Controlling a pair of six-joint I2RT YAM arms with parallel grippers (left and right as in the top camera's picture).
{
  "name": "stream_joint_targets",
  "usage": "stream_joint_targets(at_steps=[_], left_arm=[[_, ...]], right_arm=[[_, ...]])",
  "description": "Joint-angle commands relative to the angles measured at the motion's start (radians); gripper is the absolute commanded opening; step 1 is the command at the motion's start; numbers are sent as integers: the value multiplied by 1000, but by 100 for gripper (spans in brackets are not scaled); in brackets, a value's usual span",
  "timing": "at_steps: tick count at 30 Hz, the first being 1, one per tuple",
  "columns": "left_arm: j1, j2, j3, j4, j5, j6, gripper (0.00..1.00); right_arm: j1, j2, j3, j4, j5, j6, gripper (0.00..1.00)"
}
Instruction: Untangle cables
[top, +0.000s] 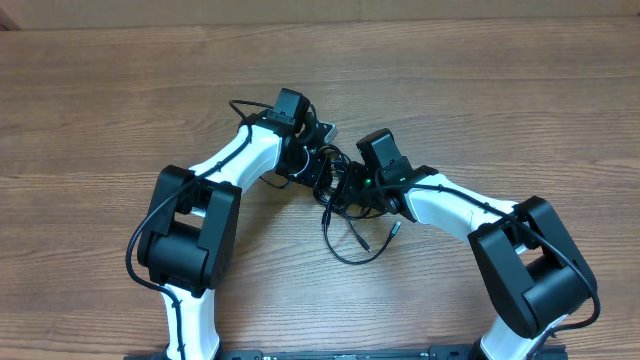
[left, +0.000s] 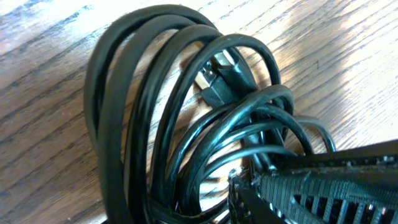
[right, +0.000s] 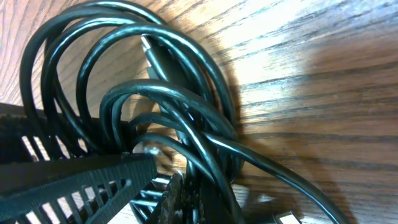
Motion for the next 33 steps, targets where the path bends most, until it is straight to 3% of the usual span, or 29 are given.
stream_joint_targets(at_steps=[1,8,14,18,24,33], left_arm=[[-7,24,-16,17,-135,-17,36],[-7,24,-16,62,-220,-55,42],[-7,24,-16,69,-248,-56,43],[-7,24,4,-57,-256,53,53],[-7,21,162,-311,-297,59,58],[-40,23,208,-399,-296,55,62]], right_arm=[[-10,4,-3,6,-122,-45,4],[-37,3,-3,5,-245,-114,4],[-38,3,-3,-14,-220,-114,4],[-39,3,-3,-13,-209,-113,4],[-39,3,-3,-6,-209,-110,4],[-39,3,-3,-13,-208,-110,4]])
